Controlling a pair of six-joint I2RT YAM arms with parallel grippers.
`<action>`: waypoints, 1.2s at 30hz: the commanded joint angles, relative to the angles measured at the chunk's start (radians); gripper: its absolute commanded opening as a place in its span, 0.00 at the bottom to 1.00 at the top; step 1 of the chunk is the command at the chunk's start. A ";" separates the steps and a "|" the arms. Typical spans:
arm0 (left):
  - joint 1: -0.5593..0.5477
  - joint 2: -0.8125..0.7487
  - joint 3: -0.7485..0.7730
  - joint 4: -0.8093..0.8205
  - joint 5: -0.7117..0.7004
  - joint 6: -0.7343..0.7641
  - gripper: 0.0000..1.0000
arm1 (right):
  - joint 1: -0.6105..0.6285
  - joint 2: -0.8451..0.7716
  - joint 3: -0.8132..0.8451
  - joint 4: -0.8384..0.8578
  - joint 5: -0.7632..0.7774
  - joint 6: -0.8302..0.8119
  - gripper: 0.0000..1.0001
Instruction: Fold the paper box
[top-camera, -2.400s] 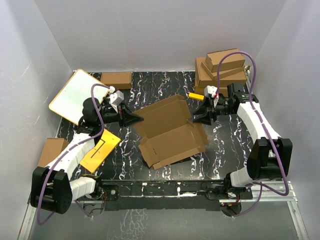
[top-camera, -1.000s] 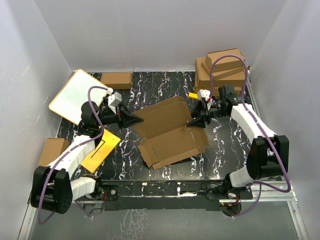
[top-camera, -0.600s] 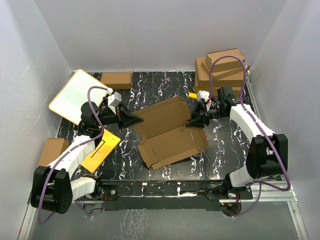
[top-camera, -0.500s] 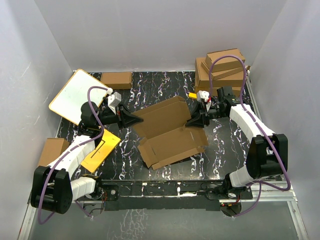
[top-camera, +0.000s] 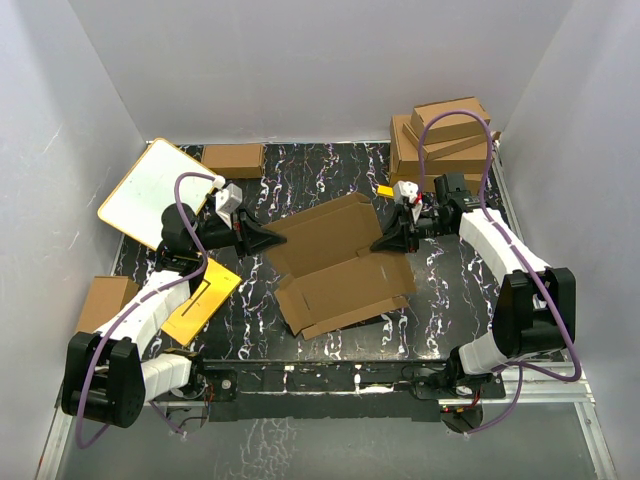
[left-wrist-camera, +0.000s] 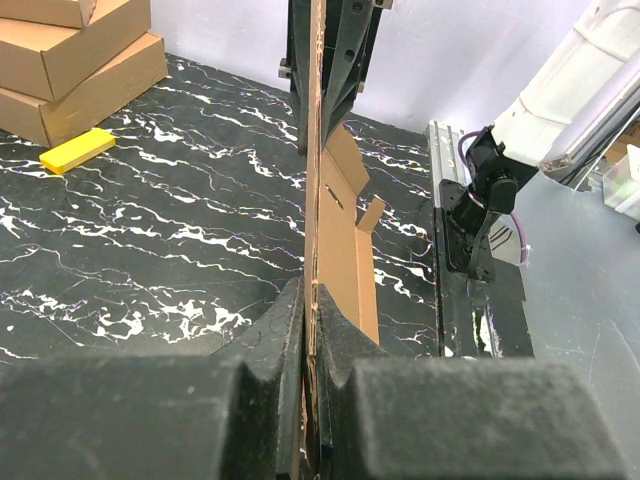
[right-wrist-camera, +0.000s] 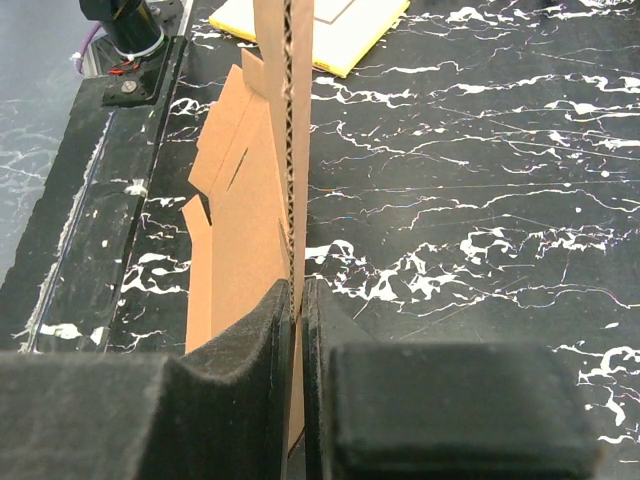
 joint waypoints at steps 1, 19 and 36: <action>0.002 -0.022 0.006 0.018 0.011 0.014 0.00 | 0.006 -0.024 -0.013 0.107 -0.013 0.072 0.08; 0.001 -0.151 -0.007 -0.300 -0.201 0.171 0.00 | -0.242 -0.293 -0.142 0.328 0.016 0.408 0.82; 0.002 -0.419 -0.215 -0.191 -0.516 -0.065 0.00 | -0.377 -0.123 -0.497 1.095 0.246 1.369 0.61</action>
